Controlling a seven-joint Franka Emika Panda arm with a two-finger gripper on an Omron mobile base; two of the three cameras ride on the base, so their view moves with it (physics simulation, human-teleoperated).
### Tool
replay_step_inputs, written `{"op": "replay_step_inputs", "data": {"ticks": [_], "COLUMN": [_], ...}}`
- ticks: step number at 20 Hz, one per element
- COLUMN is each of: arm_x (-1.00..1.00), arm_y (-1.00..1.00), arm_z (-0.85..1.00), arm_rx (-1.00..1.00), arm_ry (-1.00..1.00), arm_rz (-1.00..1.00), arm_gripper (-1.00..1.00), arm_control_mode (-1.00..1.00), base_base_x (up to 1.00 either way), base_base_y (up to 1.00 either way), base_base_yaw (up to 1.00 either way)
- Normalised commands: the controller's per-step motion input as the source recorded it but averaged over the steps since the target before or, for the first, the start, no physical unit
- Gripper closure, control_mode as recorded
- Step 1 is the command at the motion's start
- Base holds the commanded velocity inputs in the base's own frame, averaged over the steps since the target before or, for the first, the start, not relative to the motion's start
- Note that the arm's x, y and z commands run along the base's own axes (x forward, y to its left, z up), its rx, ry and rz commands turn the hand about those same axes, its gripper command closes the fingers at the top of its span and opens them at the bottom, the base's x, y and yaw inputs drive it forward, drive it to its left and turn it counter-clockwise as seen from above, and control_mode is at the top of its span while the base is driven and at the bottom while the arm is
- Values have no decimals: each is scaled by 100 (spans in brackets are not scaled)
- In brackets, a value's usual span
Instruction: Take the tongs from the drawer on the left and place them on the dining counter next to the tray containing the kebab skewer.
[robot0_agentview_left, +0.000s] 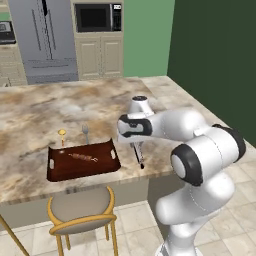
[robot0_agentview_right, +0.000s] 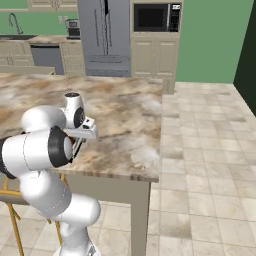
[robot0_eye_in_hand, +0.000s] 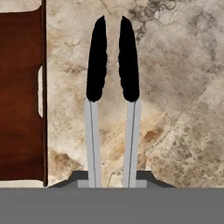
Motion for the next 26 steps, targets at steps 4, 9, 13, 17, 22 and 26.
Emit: {"op": "replay_step_inputs", "data": {"ticks": [4,9,13,17,22,26], "arm_x": [20,24,22,13,7,13], "arm_y": [0,4,21,19,1,1], "arm_z": [-31,-23,-13,-13,-18,-17], "arm_rx": [0,1,0,0,4,6], "arm_ry": [4,1,0,0,0,0], "arm_rz": [0,0,0,0,0,0], "arm_gripper": [100,100,100,100,100,100], "arm_control_mode": [-100,-100,-100,-100,-100,-100], "base_base_x": [0,0,0,0,0,0], "base_base_y": [0,0,0,0,0,0], "base_base_yaw": [0,0,0,0,0,0]}}
